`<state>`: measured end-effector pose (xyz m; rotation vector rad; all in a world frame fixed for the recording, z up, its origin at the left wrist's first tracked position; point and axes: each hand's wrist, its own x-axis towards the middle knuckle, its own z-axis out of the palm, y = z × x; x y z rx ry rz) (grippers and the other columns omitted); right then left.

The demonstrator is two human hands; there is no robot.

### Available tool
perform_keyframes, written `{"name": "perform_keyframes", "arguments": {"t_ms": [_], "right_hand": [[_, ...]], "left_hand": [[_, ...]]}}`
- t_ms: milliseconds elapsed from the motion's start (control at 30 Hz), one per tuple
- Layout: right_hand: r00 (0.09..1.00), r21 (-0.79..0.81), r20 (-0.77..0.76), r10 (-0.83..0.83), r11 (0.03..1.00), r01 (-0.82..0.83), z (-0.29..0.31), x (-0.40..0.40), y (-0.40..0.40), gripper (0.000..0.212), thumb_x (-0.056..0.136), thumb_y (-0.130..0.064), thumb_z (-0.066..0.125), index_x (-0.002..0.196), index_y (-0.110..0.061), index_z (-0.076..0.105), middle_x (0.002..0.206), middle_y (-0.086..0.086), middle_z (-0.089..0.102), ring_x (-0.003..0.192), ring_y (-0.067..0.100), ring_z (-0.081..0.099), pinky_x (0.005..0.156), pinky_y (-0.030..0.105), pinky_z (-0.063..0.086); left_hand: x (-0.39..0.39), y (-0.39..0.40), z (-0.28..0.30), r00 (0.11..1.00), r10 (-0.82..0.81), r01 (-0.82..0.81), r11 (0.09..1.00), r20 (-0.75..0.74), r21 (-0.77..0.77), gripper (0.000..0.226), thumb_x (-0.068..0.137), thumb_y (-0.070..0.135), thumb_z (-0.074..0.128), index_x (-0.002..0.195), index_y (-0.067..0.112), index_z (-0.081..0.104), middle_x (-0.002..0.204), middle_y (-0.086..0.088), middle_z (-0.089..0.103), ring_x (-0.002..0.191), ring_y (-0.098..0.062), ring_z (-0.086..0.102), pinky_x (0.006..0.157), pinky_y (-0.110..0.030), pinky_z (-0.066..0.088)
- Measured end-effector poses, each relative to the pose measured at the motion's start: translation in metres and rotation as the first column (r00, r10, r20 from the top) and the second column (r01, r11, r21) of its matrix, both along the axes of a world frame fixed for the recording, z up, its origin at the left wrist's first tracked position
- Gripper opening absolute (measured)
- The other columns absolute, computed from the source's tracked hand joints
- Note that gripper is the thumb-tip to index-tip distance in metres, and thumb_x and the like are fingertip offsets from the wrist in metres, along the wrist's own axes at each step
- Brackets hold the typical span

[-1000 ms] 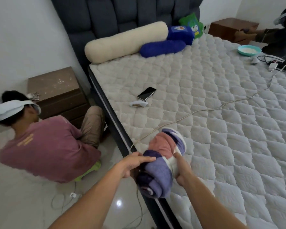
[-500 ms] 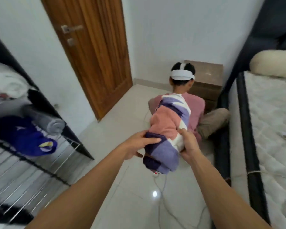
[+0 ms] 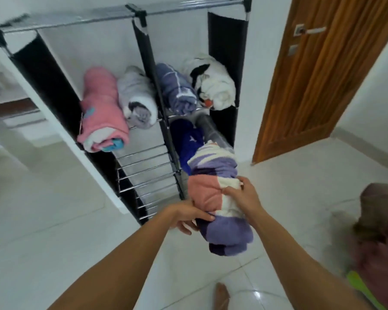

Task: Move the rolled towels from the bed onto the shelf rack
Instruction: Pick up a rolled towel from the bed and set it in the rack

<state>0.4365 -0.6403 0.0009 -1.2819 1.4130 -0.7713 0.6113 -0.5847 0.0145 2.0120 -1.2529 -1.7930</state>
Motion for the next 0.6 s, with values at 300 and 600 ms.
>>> {"name": "perform_keyframes", "arguments": {"t_ms": [300, 600], "right_hand": [[0.896, 0.157, -0.092, 0.434, 0.895, -0.418, -0.026, 0.179, -0.071, 0.069, 0.081, -0.023, 0.073, 0.141, -0.015, 0.038, 0.136, 0.006, 0.052, 0.115, 0.023, 0.051, 0.086, 0.024, 0.034], [0.907, 0.136, -0.113, 0.406, 0.910, -0.391, -0.052, 0.302, -0.162, 0.068, 0.084, -0.022, 0.071, 0.142, -0.010, 0.037, 0.135, 0.011, 0.054, 0.121, 0.026, 0.054, 0.083, 0.022, 0.038]], "left_hand": [[0.150, -0.031, -0.052, 0.939, 0.345, -0.337, 0.916, 0.002, 0.220, 0.044, 0.081, 0.022, 0.073, 0.121, 0.011, 0.056, 0.106, -0.006, 0.063, 0.097, -0.026, 0.063, 0.091, -0.044, 0.054], [0.253, -0.119, -0.097, 0.759, 0.640, -0.632, 0.768, -0.120, 0.102, 0.031, 0.084, 0.009, 0.062, 0.114, 0.016, 0.056, 0.106, -0.007, 0.063, 0.096, -0.025, 0.061, 0.081, -0.046, 0.056]]}}
